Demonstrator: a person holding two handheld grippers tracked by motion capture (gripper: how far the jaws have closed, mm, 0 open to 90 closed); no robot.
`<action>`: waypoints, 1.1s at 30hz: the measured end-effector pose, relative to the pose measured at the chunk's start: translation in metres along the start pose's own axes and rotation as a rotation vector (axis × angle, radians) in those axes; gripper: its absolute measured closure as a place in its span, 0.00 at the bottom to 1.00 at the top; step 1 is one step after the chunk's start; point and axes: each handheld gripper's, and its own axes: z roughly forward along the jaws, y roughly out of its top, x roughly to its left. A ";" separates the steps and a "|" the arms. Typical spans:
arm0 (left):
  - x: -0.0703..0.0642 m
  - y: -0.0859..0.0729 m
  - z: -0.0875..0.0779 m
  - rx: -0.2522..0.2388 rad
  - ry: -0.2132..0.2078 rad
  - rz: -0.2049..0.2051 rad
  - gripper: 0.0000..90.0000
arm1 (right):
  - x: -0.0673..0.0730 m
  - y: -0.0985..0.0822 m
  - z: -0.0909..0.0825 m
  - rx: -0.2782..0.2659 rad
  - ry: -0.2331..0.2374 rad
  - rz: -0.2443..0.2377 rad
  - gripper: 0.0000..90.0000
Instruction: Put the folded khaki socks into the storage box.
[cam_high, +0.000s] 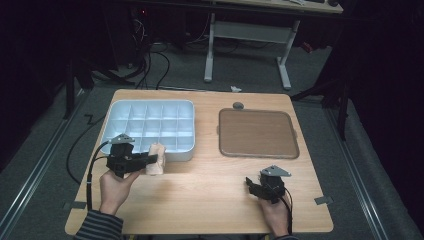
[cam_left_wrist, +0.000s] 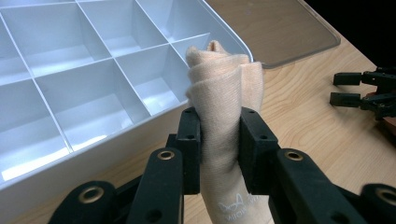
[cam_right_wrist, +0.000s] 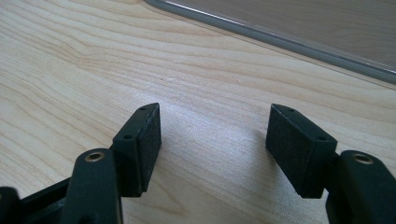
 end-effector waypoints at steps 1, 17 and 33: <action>0.000 0.001 0.000 -0.003 0.000 0.000 0.80 | 0.000 0.000 0.000 0.000 0.000 0.000 0.40; 0.012 0.016 -0.001 -0.015 -0.007 -0.025 0.81 | 0.000 0.000 0.000 0.000 -0.002 -0.001 0.39; 0.027 0.028 0.005 0.005 0.024 -0.050 0.81 | 0.000 0.000 0.000 0.000 0.000 0.001 0.40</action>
